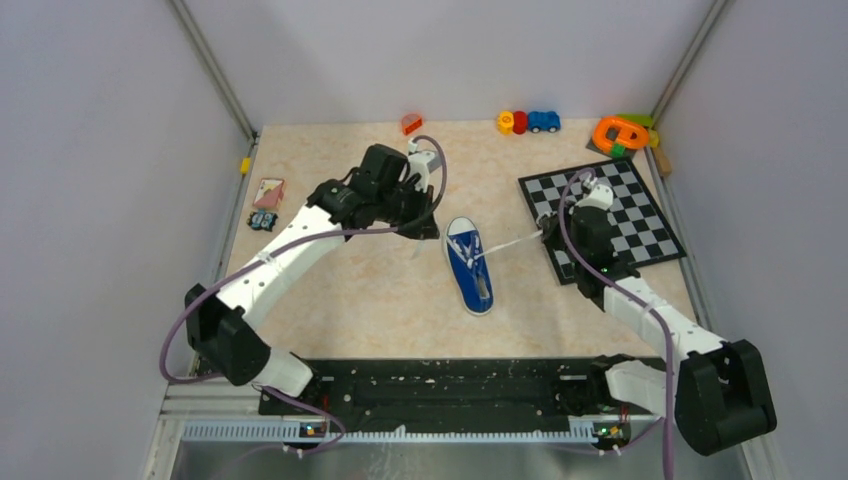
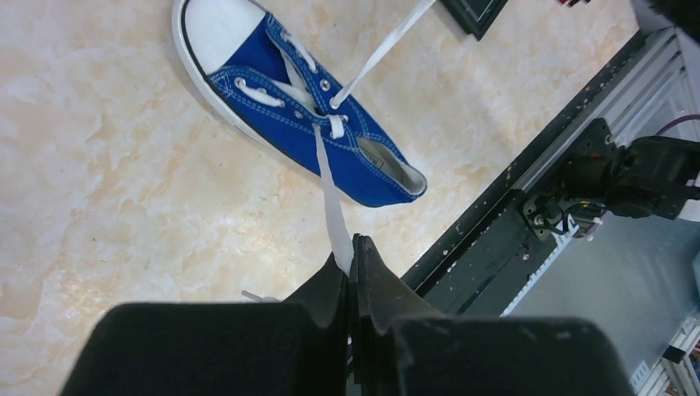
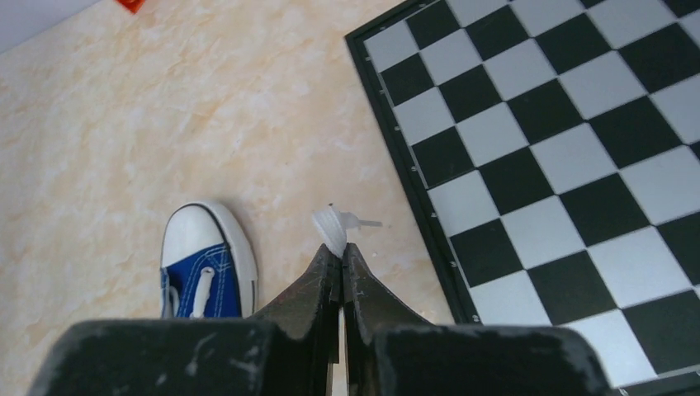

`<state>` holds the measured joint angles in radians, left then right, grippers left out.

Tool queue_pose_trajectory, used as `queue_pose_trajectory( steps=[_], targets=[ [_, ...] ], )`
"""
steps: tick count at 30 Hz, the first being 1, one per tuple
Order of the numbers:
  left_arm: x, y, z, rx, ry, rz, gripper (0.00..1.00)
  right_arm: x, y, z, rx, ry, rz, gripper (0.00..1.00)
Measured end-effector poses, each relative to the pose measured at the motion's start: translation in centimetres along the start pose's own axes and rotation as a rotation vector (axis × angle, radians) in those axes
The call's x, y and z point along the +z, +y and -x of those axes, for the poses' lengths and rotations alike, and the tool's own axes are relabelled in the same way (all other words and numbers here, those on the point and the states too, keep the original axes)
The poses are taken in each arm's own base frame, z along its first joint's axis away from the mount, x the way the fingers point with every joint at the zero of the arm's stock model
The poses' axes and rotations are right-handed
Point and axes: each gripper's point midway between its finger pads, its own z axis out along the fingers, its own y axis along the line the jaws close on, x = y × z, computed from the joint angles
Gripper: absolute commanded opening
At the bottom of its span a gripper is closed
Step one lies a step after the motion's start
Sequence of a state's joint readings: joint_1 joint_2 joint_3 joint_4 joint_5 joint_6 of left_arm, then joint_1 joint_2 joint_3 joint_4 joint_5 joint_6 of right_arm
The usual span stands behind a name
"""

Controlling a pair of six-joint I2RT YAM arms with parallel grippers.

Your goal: Tie the shoes

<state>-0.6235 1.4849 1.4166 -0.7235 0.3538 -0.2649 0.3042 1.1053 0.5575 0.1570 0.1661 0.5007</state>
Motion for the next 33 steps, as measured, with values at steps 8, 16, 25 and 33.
queue_pose_trajectory(
  steps=[8,16,25,33],
  targets=[
    [-4.5,-0.3,2.0,-0.009,-0.154,0.075,0.00,-1.4,-3.1,1.7,0.038,-0.080,-0.179,0.00],
    [-5.3,7.7,-2.3,-0.210,-0.141,0.299,0.00,-1.9,-4.9,1.9,0.057,-0.098,-0.284,0.00],
    [-3.9,4.9,-2.3,-0.144,-0.132,0.138,0.00,-2.1,-1.3,2.6,-0.004,-0.077,-0.089,0.00],
    [-2.3,-1.4,1.0,0.061,-0.138,-0.028,0.00,-3.9,8.1,5.3,-0.038,-0.112,0.349,0.00]
  ],
)
